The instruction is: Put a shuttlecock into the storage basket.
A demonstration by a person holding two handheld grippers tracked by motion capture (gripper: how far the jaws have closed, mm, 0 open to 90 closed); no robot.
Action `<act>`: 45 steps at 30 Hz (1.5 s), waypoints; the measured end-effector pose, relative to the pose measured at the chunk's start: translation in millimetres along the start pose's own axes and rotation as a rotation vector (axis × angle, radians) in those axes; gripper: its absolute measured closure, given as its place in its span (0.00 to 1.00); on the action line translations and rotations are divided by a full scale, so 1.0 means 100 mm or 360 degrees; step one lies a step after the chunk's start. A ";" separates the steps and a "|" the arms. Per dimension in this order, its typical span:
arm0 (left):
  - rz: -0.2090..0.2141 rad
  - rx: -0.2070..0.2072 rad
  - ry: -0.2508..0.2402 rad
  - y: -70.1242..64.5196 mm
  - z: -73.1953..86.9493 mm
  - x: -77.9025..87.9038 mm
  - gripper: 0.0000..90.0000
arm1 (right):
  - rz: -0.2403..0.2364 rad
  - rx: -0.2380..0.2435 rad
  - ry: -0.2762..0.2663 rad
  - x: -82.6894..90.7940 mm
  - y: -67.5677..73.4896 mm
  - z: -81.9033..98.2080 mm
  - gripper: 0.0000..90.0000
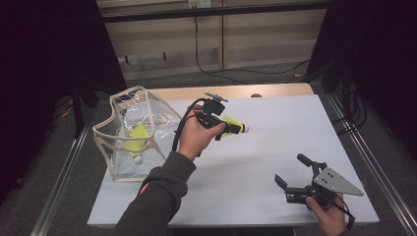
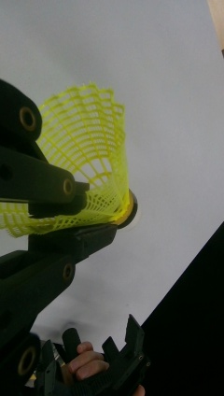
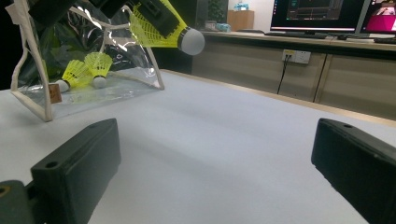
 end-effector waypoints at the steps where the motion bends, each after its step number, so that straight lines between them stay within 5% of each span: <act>1: 0.0004 0.0003 -0.0001 0.00 -0.01 0.02 0.94 | -0.0002 0.0005 0.0000 0.00 0.00 0.00 0.01; 45: -0.0071 0.0064 0.0038 0.08 -0.12 0.56 0.94 | -0.0005 0.0008 0.0009 0.00 0.01 0.00 0.01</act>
Point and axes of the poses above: each handheld gripper's, and its own axes: x roughly backward along the jaws, z roughly out of its underside, y roughly to its left, the point moved 4 cm from there along -x, roughly forward along the jaws, and after that the axes turned 10 degrees about -x, right-handed, at the moved point
